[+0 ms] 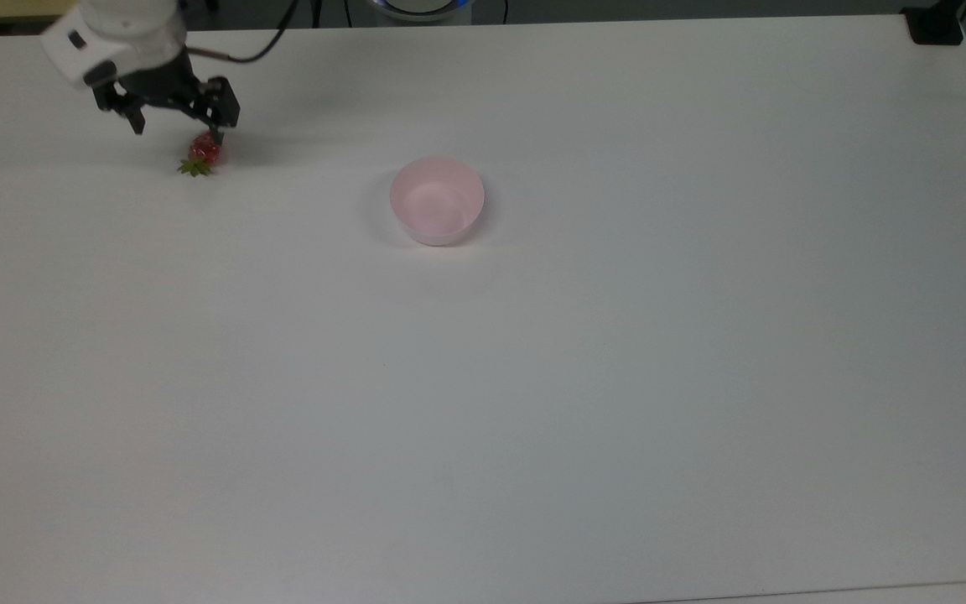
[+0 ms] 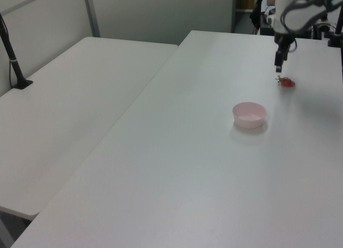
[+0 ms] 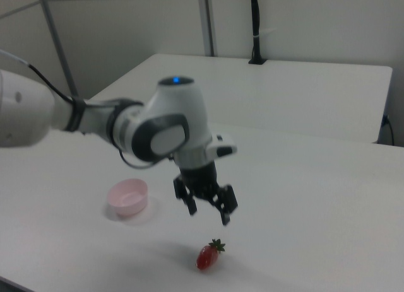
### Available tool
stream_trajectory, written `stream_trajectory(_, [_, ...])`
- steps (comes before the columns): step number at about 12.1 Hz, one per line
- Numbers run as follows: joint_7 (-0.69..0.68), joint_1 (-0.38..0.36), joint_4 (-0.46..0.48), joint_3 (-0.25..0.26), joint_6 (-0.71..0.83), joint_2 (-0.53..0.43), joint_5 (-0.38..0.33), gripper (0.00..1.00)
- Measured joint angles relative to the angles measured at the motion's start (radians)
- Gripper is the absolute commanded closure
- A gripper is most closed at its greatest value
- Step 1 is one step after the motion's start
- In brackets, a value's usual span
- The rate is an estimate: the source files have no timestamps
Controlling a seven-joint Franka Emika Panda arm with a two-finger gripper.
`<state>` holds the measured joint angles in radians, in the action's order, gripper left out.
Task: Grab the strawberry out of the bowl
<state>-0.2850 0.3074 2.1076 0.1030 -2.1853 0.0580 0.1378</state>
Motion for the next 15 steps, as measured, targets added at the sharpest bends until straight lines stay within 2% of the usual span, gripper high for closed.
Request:
stream_trajectory(2, [0.002, -0.027, -0.103, -0.002, 0.157, -0.033, -0.083, 0.00])
stream_trajectory(4, [0.041, -0.057, -0.214, -0.005, 0.304, -0.065, -0.133, 0.00])
stream_trajectory(7, [0.157, -0.112, -0.337, -0.015, 0.431, -0.094, -0.155, 0.00])
stream_trajectory(10, [0.270, -0.166, -0.408, -0.038, 0.482, -0.104, -0.161, 0.00])
stream_trajectory(13, [0.310, -0.225, -0.481, -0.047, 0.555, -0.108, -0.161, 0.00])
stream_trajectory(15, [0.311, -0.236, -0.501, -0.058, 0.560, -0.108, -0.161, 0.00])
